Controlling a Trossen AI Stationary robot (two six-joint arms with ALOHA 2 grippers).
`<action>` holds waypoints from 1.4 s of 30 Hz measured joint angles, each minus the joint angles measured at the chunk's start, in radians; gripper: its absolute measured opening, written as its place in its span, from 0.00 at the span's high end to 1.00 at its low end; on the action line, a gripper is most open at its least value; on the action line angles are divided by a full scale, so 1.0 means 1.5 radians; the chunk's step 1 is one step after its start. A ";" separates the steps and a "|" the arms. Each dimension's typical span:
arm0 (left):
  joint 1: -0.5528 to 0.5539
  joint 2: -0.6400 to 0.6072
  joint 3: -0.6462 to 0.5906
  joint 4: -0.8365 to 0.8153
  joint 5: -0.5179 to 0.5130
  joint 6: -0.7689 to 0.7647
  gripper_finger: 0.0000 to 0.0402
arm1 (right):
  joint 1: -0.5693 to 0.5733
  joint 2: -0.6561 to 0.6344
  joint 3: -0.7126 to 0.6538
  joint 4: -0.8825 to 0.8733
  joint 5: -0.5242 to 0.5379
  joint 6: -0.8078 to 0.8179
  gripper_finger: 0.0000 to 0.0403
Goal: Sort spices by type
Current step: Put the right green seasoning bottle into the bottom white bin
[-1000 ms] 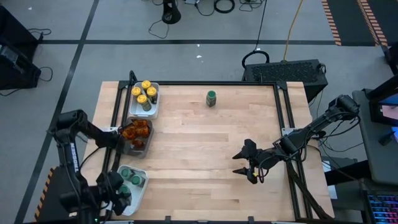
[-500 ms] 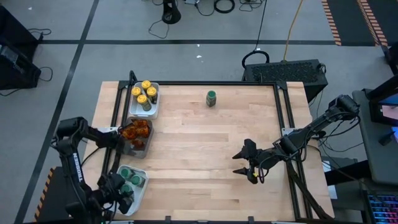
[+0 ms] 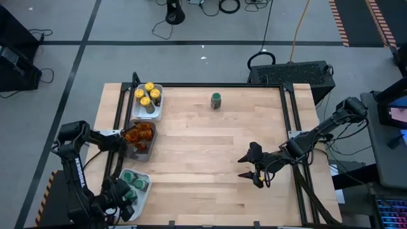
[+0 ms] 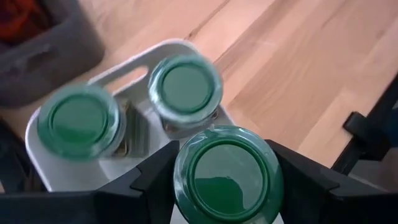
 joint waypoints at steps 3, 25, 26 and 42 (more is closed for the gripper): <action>0.003 0.000 0.000 0.002 -0.032 0.026 0.45 | 0.000 0.000 0.000 0.000 0.000 0.003 0.28; 0.045 0.000 0.000 0.032 -0.039 0.183 0.45 | 0.000 0.000 0.000 -0.006 0.000 -0.009 0.28; 0.045 0.000 0.000 0.032 -0.039 0.183 0.45 | 0.000 0.000 0.000 -0.006 0.000 -0.010 0.28; 0.044 0.000 0.000 0.018 -0.021 0.161 0.45 | 0.000 0.000 0.000 -0.006 0.000 -0.010 0.28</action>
